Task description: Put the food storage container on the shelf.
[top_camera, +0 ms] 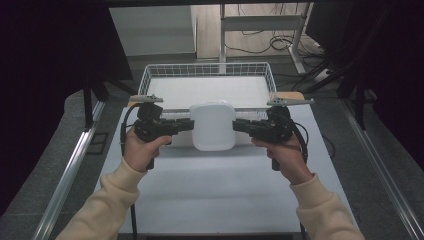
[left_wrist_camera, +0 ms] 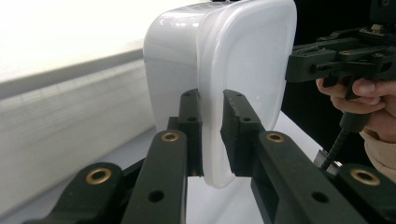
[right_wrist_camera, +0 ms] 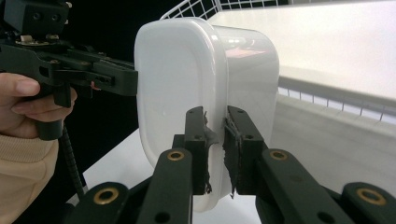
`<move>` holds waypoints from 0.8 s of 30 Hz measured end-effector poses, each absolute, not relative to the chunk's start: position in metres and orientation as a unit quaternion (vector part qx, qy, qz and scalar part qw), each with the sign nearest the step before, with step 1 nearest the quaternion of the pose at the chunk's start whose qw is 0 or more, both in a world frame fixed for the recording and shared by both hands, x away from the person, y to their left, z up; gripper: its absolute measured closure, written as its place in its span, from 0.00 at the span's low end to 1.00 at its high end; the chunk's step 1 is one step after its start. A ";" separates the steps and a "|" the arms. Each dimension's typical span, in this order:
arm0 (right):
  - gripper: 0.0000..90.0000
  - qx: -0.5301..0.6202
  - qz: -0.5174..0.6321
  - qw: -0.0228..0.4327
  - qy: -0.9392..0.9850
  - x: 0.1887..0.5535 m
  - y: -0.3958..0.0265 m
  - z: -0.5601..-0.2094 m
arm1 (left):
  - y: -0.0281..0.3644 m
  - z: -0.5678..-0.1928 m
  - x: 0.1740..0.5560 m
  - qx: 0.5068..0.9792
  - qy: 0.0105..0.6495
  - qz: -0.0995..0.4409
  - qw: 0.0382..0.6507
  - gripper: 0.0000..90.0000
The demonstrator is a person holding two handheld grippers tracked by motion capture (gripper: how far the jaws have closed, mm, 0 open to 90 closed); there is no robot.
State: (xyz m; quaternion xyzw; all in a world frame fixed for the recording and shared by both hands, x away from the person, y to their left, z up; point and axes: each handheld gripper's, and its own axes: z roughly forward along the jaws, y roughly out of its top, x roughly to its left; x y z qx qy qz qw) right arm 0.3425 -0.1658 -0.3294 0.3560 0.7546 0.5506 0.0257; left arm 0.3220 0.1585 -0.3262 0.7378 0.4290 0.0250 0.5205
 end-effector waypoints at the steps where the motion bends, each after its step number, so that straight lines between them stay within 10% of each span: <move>1: 0.88 0.355 0.551 0.027 0.755 0.344 -0.165 -0.327 | 0.159 -0.324 0.323 0.738 0.429 0.026 0.521 0.87; 24: 0.89 0.356 0.554 0.025 0.752 0.386 -0.152 -0.286 | 0.170 -0.284 0.376 0.746 0.430 0.038 0.508 0.86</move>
